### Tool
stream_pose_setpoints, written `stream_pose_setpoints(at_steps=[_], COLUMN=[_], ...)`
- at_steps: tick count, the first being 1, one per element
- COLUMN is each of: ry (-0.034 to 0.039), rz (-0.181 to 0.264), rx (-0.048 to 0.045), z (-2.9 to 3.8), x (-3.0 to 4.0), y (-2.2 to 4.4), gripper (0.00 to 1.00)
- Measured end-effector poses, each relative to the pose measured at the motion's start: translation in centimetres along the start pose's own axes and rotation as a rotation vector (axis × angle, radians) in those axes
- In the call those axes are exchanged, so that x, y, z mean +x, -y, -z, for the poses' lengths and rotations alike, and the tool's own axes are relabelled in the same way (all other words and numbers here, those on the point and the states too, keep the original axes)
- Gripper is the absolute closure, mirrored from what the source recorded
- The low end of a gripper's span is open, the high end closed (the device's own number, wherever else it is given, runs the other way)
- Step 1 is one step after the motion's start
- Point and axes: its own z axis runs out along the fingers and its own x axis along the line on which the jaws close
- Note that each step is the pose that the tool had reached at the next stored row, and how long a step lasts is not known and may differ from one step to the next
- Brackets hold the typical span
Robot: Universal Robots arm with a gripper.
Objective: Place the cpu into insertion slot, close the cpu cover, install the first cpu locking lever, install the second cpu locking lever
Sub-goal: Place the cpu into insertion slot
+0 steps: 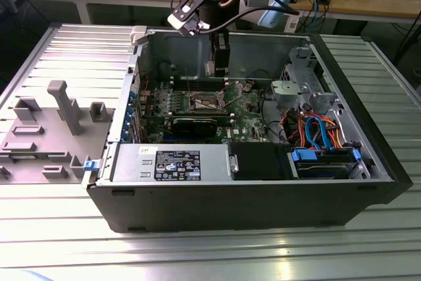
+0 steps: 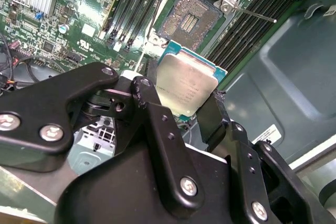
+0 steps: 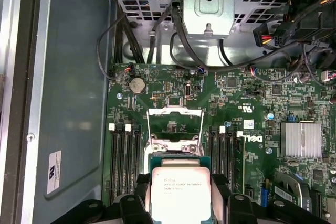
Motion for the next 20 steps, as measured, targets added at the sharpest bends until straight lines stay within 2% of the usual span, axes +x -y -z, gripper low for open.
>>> stream_pose_setpoints(at_steps=[12, 15, 18, 20], ry=[-0.0002, -0.0002, -0.0001, 0.0002], rz=[0.000, 0.000, 0.000, 0.000], rx=[-0.0001, -0.0001, 0.0000, 0.0001], z=[-0.18, -0.70, -1.55, -1.61], x=[0.00, -0.01, -0.03, -0.03], y=[0.01, 0.06, 0.16, 0.17], gripper=[0.46, 0.46, 0.46, 0.46])
